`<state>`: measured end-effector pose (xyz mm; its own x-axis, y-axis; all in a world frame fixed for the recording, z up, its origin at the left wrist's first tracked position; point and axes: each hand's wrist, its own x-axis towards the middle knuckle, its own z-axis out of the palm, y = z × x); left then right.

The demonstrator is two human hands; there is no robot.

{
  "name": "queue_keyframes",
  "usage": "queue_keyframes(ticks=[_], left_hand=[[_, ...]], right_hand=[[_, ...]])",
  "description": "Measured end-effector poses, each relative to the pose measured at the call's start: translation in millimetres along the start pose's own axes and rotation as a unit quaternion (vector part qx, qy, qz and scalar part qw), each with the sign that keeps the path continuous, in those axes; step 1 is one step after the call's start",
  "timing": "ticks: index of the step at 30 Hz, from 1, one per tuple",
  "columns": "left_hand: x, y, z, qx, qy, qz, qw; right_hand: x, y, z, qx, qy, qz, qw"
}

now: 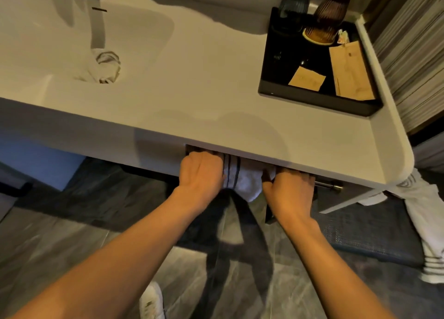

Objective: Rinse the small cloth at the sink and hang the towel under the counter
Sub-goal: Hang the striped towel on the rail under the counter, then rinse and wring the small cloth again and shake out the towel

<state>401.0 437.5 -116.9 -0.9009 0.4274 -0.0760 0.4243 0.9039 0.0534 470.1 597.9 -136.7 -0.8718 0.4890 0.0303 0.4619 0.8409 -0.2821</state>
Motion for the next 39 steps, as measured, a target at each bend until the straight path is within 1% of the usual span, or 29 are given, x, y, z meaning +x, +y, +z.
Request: queue_keyframes(ticks=[1, 2, 3, 4, 6, 8, 10, 12, 13, 14, 15, 16, 17, 18, 20, 22, 24, 25, 26, 27, 28, 29, 30, 31, 32, 34, 36, 39], left_hand=[[1, -2, 3, 0.032, 0.013, 0.026, 0.999], [0, -4, 6, 0.056, 0.021, 0.057, 0.997], [-1, -6, 10, 0.070, 0.012, 0.089, 0.993], [-2, -9, 14, 0.072, -0.001, 0.113, 0.991], [0, -12, 16, 0.040, -0.042, 0.119, 0.991], [5, -8, 5, 0.002, -0.090, 0.096, 0.991], [13, -1, -15, -0.034, -0.163, 0.043, 0.985], [20, 3, -29, -0.070, -0.278, -0.030, 0.958], [23, 5, -32, -0.069, -0.307, -0.055, 0.947], [21, 7, -34, -0.049, -0.305, -0.046, 0.950], [16, 7, -31, -0.012, -0.258, -0.008, 0.966], [8, 6, -26, 0.034, -0.184, 0.033, 0.982], [-1, 5, -17, 0.058, -0.119, 0.067, 0.989], [-10, 1, -11, 0.056, -0.085, 0.089, 0.991], [-17, -9, 0, 0.052, -0.105, 0.094, 0.989], [-23, -17, 6, 0.068, -0.128, 0.084, 0.986], [-39, -16, -7, 0.055, -0.142, 0.104, 0.983], [-50, -16, -19, 0.039, -0.180, 0.132, 0.974], [-62, -17, -34, 0.020, -0.231, 0.155, 0.960], [-75, -20, -52, -0.008, -0.282, 0.168, 0.944], [-86, -25, -69, -0.034, -0.328, 0.169, 0.929], [-95, -39, -96, -0.058, -0.349, 0.152, 0.923], [-100, -54, -123, -0.066, -0.355, 0.128, 0.923], [-95, -64, -139, -0.077, -0.341, 0.108, 0.931], [-93, -83, -168, -0.081, -0.308, 0.078, 0.945], [-82, -124, -217, -0.097, -0.223, 0.030, 0.970], [-68, -164, -260, -0.100, -0.162, -0.003, 0.982], [-44, -227, -289, -0.100, -0.093, -0.052, 0.989]], right_hand=[[-5, 2, 5, -0.036, 0.011, -0.036, 0.999], [-9, 5, 12, -0.061, 0.001, -0.070, 0.996], [-11, 9, 18, -0.076, -0.017, -0.097, 0.992], [-10, 12, 21, -0.075, -0.036, -0.107, 0.991], [-5, 13, 26, -0.069, -0.040, -0.105, 0.991], [-5, 5, 29, -0.083, -0.047, -0.093, 0.991], [-5, -5, 34, -0.097, -0.064, -0.086, 0.989], [-8, -10, 34, -0.095, -0.061, -0.093, 0.989], [-7, -10, 32, -0.090, -0.063, -0.088, 0.990], [-5, -9, 29, -0.087, -0.068, -0.077, 0.991], [-5, -7, 28, -0.089, -0.074, -0.072, 0.991], [-6, -7, 26, -0.083, -0.066, -0.079, 0.991], [-7, -6, 26, -0.074, -0.047, -0.096, 0.992], [-8, -6, 28, -0.066, -0.023, -0.114, 0.991], [-10, -8, 30, -0.086, -0.017, -0.125, 0.988], [-16, -12, 25, -0.094, -0.047, -0.113, 0.988], [-31, -19, 10, -0.093, -0.074, -0.091, 0.989], [-40, -23, 0, -0.093, -0.099, -0.084, 0.987], [-53, -29, -13, -0.082, -0.148, -0.071, 0.983], [-66, -36, -31, -0.067, -0.176, -0.066, 0.980], [-74, -44, -54, -0.018, -0.214, -0.062, 0.975], [-77, -62, -87, 0.034, -0.239, -0.048, 0.969], [-75, -76, -112, 0.055, -0.237, -0.052, 0.968], [-68, -82, -131, 0.065, -0.230, -0.055, 0.970], [-56, -100, -154, 0.085, -0.222, -0.064, 0.969], [-30, -135, -186, 0.111, -0.165, -0.068, 0.978], [0, -173, -208, 0.129, -0.138, -0.075, 0.979], [37, -227, -217, 0.138, -0.124, -0.097, 0.978]])
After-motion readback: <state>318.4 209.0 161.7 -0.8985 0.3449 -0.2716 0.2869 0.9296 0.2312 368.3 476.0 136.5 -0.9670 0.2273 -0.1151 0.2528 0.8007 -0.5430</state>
